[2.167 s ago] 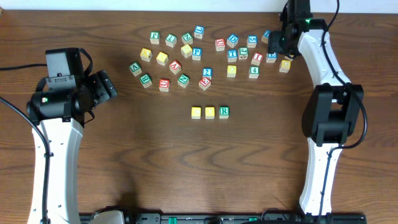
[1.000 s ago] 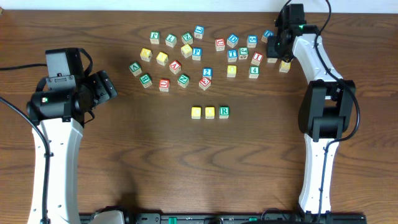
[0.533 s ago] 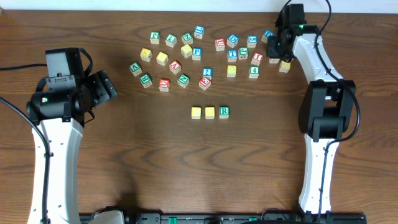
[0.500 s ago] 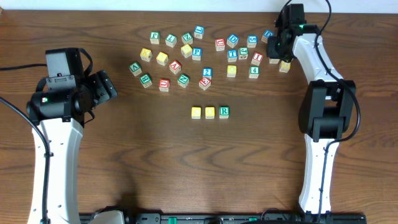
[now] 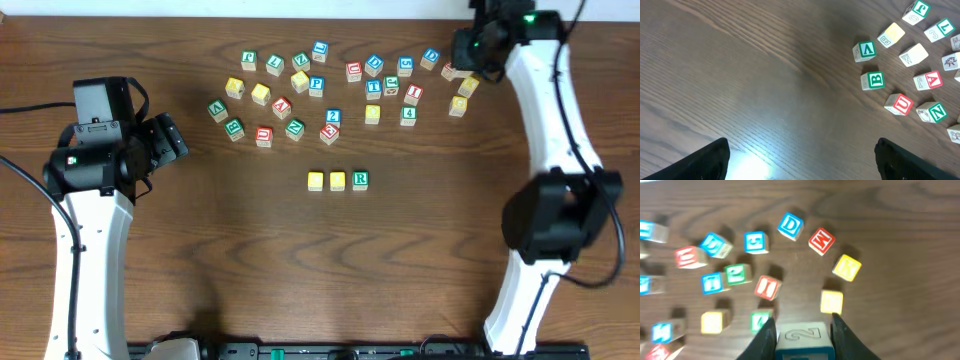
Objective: Spell out CORL
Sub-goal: 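Lower the right gripper onto the blue L block and close, then lift the blue L block and carry it toward the R block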
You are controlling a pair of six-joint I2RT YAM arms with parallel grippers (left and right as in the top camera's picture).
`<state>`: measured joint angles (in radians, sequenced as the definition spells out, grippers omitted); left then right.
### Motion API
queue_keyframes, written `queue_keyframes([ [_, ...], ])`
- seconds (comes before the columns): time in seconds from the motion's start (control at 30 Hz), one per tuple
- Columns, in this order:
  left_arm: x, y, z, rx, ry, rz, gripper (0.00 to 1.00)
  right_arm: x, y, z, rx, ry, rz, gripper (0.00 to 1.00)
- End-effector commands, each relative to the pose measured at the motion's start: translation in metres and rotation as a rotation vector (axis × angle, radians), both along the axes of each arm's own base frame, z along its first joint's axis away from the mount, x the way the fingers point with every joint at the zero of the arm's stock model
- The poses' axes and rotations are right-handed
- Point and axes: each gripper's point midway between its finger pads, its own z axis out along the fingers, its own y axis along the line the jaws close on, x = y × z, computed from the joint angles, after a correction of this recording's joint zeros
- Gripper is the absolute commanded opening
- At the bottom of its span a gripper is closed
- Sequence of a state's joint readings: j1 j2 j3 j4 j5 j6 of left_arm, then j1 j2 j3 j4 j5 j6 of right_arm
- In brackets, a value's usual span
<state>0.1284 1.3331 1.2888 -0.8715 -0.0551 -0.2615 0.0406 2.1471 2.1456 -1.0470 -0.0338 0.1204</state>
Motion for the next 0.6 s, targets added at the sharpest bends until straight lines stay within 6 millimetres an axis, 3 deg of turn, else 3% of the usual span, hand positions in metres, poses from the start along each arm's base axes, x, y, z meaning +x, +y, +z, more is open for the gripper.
queue_keyframes([
  [0.0, -0.001, 0.002, 0.004, 0.008, -0.008, 0.009, 0.91, -0.024, 0.023, 0.012, 0.033, 0.046, 0.049, 0.22],
  [0.23, -0.001, 0.002, 0.004, 0.008, -0.008, 0.009, 0.91, -0.081, 0.060, -0.019, 0.039, 0.307, 0.093, 0.22],
  [0.4, -0.001, 0.002, 0.004, 0.008, -0.008, 0.009, 0.91, -0.103, 0.092, -0.042, 0.018, 0.399, 0.146, 0.22],
  [0.57, -0.001, 0.002, 0.004, 0.008, -0.008, 0.009, 0.91, -0.118, 0.112, -0.067, -0.001, 0.450, 0.174, 0.22],
])
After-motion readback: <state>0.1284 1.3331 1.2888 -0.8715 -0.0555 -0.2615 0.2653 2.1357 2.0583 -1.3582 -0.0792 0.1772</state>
